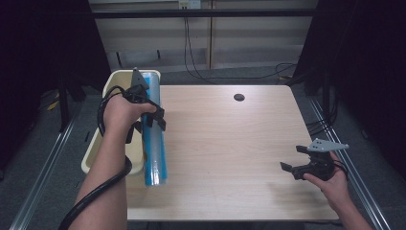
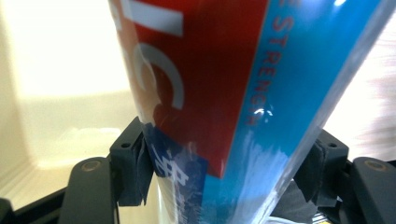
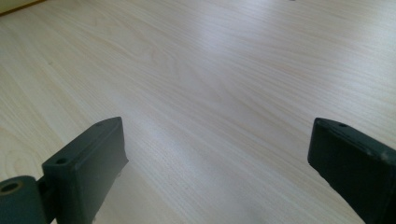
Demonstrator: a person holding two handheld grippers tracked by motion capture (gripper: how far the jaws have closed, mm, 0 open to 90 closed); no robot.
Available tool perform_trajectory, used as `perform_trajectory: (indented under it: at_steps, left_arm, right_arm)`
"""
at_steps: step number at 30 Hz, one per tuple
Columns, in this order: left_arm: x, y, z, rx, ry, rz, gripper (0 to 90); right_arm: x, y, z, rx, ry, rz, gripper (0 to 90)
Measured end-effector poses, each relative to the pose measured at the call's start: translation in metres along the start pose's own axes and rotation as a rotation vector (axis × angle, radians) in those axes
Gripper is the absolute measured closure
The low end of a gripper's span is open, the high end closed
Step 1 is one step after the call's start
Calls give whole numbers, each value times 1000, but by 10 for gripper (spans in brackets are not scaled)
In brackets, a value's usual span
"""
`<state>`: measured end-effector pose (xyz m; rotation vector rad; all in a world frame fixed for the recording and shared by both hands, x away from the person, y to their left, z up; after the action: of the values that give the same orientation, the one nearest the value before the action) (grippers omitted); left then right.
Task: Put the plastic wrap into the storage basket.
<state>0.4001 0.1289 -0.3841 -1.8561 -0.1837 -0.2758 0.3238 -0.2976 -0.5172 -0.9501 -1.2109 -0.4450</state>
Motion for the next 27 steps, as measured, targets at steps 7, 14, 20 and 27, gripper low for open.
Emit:
perform_trajectory:
  at_steps: [7,14,20,27]
  left_arm:
    - [-4,4,1,-16,26,16,321]
    - [-5,-15,-13,-51,34,16,321]
    - [-6,-36,-9,-21,34,3,321]
    - [-11,-53,18,51,18,17,321]
  right_arm:
    - [0,0,-1,-10,3,-3,42]
    - [1,2,2,-1,-3,-3,42]
    - [2,0,0,-6,-1,-10,42]
    - [3,1,1,-4,-4,-11,41]
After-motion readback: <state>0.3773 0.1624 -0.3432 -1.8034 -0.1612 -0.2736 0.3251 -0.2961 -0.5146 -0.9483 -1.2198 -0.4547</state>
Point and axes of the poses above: each handheld gripper's, and its own axes: y roughly forward along the jaws, x roughly out of its top, z roughly to its left, the point moved 10 cm from there along y, roughly forward along the jaws, and after that the axes turned 13 degrees about -z, right-handed, at the moved point
